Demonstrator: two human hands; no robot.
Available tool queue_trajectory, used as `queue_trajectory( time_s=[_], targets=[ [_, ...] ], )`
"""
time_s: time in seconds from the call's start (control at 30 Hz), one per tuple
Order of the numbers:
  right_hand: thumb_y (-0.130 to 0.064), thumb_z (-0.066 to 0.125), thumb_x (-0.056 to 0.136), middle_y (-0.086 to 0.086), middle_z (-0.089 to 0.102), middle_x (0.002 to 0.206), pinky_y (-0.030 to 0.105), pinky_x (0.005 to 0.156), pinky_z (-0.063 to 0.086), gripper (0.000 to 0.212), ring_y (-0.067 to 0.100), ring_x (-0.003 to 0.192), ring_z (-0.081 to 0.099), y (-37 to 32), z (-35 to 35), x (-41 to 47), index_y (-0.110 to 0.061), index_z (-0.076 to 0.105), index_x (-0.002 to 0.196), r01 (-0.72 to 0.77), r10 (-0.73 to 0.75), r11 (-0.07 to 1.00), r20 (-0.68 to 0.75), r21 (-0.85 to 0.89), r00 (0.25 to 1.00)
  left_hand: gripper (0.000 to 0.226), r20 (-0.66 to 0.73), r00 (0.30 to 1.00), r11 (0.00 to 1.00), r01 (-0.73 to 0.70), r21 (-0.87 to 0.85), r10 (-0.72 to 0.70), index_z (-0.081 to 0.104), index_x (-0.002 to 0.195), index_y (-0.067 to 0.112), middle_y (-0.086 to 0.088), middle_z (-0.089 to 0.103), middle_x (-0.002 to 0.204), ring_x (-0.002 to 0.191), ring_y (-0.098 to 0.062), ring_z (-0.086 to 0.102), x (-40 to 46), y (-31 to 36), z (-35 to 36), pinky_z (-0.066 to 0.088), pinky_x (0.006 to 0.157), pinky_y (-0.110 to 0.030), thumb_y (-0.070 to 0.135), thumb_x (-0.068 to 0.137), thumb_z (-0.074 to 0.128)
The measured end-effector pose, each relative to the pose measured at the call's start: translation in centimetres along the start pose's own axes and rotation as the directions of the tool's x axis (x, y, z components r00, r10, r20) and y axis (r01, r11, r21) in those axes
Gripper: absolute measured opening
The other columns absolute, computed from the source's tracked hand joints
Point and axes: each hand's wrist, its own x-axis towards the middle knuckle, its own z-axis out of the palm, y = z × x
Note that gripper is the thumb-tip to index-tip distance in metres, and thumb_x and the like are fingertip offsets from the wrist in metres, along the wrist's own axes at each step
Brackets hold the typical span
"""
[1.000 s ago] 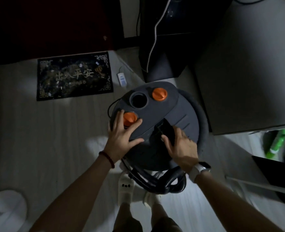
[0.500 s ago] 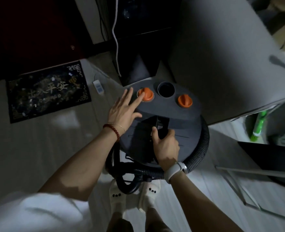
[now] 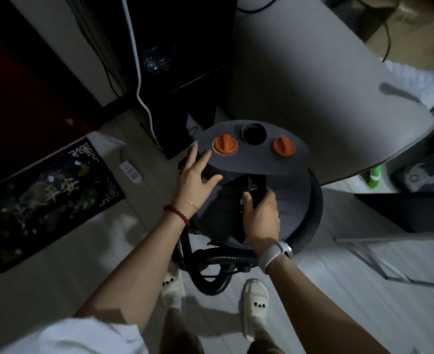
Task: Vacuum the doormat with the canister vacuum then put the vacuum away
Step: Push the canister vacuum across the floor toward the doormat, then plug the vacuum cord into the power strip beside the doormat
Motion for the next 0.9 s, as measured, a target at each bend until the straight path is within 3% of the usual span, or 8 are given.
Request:
queue_trajectory(
  time_s=[0.07,0.17,0.3,0.4,0.57,0.7,0.8,0.9],
  targets=[
    [-0.024,0.048,0.094,0.021,0.036,0.137,0.047,0.093,0.043,0.056,0.041,0.119,0.044,-0.7,1.3,-0.1,-0.004,0.026,0.142,0.106,-0.107,0.994,-0.138,-0.01,0.985,0.064,0.031,0.997,0.987,0.073,-0.144,-0.069,0.026,0.145,0.014,-0.007,0.016,0.156,0.143,-0.018,0.018,-0.1,-1.2,-1.1,0.025,0.111,-0.028,0.019,0.09,0.058],
    [-0.011,0.051,0.089,0.029,0.031,0.142,0.055,0.107,0.031,0.061,0.045,0.131,0.03,-1.1,3.9,-1.3,-0.003,0.024,0.143,0.257,-0.319,0.936,-0.275,-0.24,0.907,0.055,0.015,0.957,0.941,0.287,-0.178,-0.289,0.029,0.144,0.013,-0.008,0.032,0.15,0.138,-0.02,0.031,-0.7,-5.4,-2.5,0.027,0.106,-0.023,0.021,0.094,0.05],
    [-0.02,0.041,0.083,0.022,0.034,0.146,0.059,0.107,0.017,0.06,0.033,0.137,0.018,-2.1,8.1,-2.6,-0.015,0.027,0.142,0.447,-0.535,0.751,-0.049,-0.486,0.844,0.049,0.107,0.871,0.87,0.488,-0.07,-0.479,0.035,0.141,0.006,-0.017,0.036,0.145,0.134,-0.028,0.036,-0.2,-11.1,-3.1,0.03,0.109,-0.033,0.013,0.094,0.048],
    [-0.033,0.038,0.085,0.014,0.037,0.147,0.061,0.105,0.026,0.058,0.031,0.136,0.02,-1.8,10.6,-1.1,-0.022,0.029,0.142,0.394,-0.46,0.709,0.04,-0.584,0.887,0.05,0.208,0.822,0.83,0.553,-0.071,-0.53,0.031,0.143,0.009,-0.016,0.033,0.148,0.135,-0.029,0.035,1.9,-13.4,-2.9,0.031,0.111,-0.038,0.02,0.096,0.045],
    [-0.041,0.038,0.087,0.008,0.034,0.149,0.053,0.109,0.01,0.059,0.029,0.139,0.021,-1.2,11.6,0.5,-0.023,0.029,0.143,0.35,-0.458,0.657,0.015,-0.668,0.889,0.048,0.304,0.819,0.839,0.535,-0.101,-0.486,0.027,0.144,0.006,-0.012,0.032,0.149,0.136,-0.026,0.032,6.8,-13.8,-1.2,0.026,0.109,-0.029,0.016,0.098,0.038],
    [-0.041,0.041,0.084,0.008,0.032,0.15,0.053,0.109,0.009,0.063,0.029,0.139,0.02,-1.6,11.7,1.0,-0.023,0.028,0.143,0.344,-0.471,0.651,-0.005,-0.677,0.882,0.045,0.43,0.745,0.721,0.643,-0.259,-0.51,0.034,0.143,0.013,-0.009,0.043,0.142,0.131,-0.028,0.041,8.7,-13.0,0.7,0.033,0.106,-0.03,0.028,0.101,0.034],
    [-0.043,0.042,0.083,0.008,0.029,0.151,0.053,0.109,0.009,0.065,0.029,0.14,0.019,-1.8,11.8,1.3,-0.023,0.027,0.144,0.341,-0.463,0.653,0.0,-0.676,0.887,0.034,0.363,0.731,0.675,0.678,-0.291,-0.578,0.052,0.128,0.01,-0.013,0.06,0.117,0.112,-0.029,0.056,8.3,-14.1,0.8,0.044,0.098,-0.038,0.022,0.097,0.045],
    [-0.045,0.042,0.082,0.007,0.026,0.152,0.053,0.109,0.007,0.069,0.028,0.141,0.017,-2.0,11.7,1.7,-0.024,0.024,0.145,0.341,-0.447,0.656,0.017,-0.674,0.894,0.023,0.197,0.777,0.71,0.627,-0.321,-0.598,0.058,0.109,-0.001,-0.012,0.056,0.07,0.068,-0.023,0.055,7.9,-14.4,-0.3,0.046,0.062,-0.027,0.007,0.095,0.041]
  ],
)
